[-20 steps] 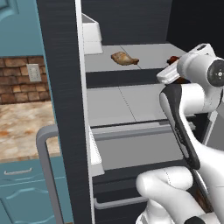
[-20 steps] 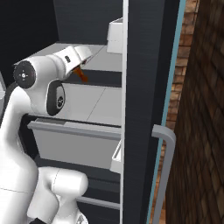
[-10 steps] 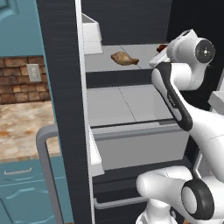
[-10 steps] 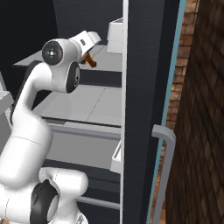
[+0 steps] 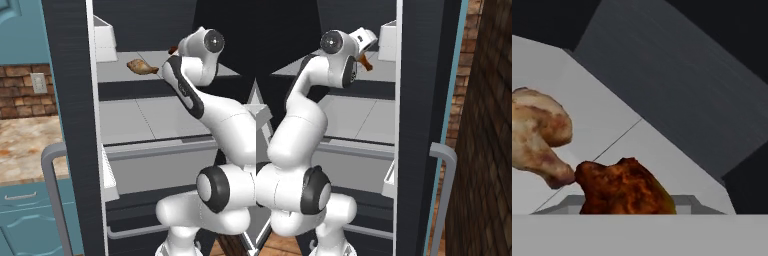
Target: Place the chicken drumstick on the counter behind the older chicken drumstick on the same shelf of the fridge to maintain FIFO order. Close the fridge door when finished.
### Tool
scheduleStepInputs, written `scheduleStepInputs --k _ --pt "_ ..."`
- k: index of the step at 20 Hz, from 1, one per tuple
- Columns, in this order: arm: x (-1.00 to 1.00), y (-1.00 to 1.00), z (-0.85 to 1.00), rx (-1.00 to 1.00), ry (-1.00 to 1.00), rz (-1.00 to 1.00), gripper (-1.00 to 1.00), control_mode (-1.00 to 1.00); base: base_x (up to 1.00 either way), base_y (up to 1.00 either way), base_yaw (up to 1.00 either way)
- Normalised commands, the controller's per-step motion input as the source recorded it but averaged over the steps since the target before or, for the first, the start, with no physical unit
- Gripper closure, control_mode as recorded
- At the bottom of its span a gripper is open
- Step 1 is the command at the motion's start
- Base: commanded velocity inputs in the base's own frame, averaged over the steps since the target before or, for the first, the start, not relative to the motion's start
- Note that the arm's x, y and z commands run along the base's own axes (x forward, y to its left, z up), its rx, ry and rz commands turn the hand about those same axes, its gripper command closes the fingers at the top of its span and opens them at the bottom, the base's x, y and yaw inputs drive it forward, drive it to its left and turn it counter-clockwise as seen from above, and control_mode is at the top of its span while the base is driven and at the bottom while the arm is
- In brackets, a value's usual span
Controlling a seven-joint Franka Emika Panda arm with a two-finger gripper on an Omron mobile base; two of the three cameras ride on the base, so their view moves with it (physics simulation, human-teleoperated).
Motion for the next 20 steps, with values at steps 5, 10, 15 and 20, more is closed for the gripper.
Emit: scheduleStepInputs --k 5,10,15,20 --pt "0.65 0.06 0.00 -0.05 0.03 0.00 1.00 -1.00 0.00 0.00 0.00" --pt "0.64 0.08 -0.09 -0.01 0.00 0.00 1.00 -1.00 0.00 0.00 0.00" --pt "0.55 0.07 -0.24 -0.03 0.00 0.00 1.00 -1.00 0.00 0.00 0.00" --pt "0.61 0.01 -0.20 -0.01 0.01 0.00 1.00 -1.00 0.00 0.00 0.00"
